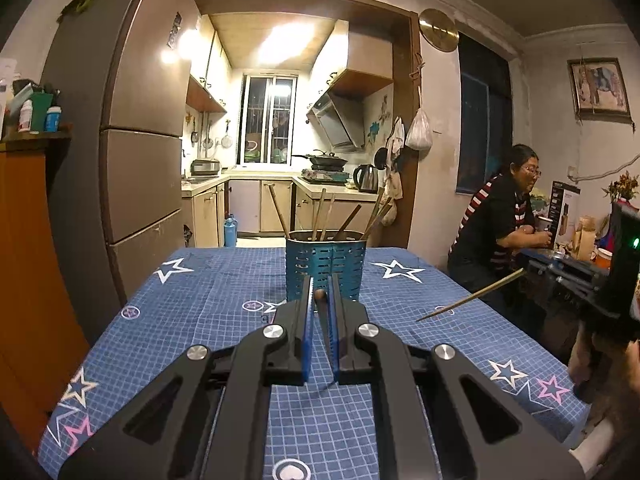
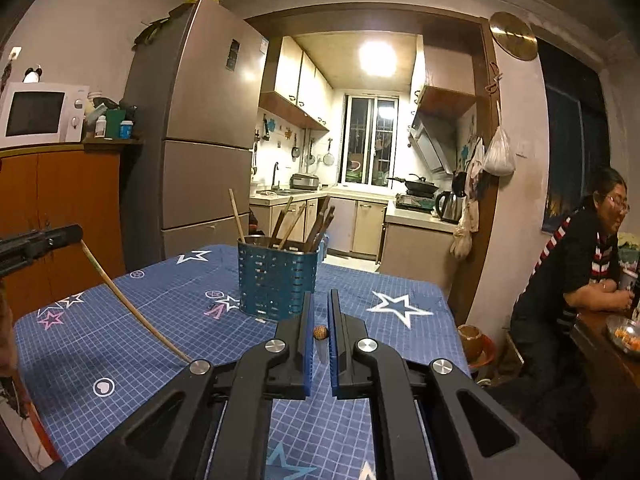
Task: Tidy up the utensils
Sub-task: 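Lift both chopsticks and carry them over the teal mesh basket with both grippers, then lower both chopsticks into the basket and open both grippers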
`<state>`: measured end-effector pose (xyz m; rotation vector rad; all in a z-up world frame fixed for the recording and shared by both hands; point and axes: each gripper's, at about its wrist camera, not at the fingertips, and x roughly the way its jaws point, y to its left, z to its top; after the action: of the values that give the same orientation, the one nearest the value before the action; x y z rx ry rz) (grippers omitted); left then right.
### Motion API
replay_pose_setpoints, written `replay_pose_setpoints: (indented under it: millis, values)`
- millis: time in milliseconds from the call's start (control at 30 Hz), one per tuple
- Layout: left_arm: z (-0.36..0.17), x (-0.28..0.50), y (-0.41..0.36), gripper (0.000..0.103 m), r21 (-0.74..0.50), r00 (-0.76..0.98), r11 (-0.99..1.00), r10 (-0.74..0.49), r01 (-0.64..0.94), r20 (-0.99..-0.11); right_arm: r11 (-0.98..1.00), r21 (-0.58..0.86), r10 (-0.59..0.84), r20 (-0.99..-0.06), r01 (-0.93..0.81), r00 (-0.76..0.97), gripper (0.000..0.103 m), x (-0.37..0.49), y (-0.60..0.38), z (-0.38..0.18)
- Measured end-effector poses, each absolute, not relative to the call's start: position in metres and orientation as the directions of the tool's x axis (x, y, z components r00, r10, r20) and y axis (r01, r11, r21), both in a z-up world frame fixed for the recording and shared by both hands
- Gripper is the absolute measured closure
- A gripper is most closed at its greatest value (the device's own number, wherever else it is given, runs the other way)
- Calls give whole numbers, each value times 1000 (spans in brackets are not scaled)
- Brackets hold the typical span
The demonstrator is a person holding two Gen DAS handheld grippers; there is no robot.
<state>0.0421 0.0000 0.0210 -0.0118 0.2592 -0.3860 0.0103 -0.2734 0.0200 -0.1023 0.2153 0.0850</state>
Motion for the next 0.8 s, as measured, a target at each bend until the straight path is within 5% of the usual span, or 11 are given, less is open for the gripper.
replay_pose_setpoints:
  millis: [400, 800]
  values:
    - [45, 93, -15, 98, -40, 883, 926, -370, 375, -288, 985, 22, 166, -405, -171, 899, 95, 73, -299, 80]
    - [111, 146, -36, 98, -20, 877, 910, -404, 413, -260, 971, 72, 237, -435, -229, 869, 95, 136, -297, 165]
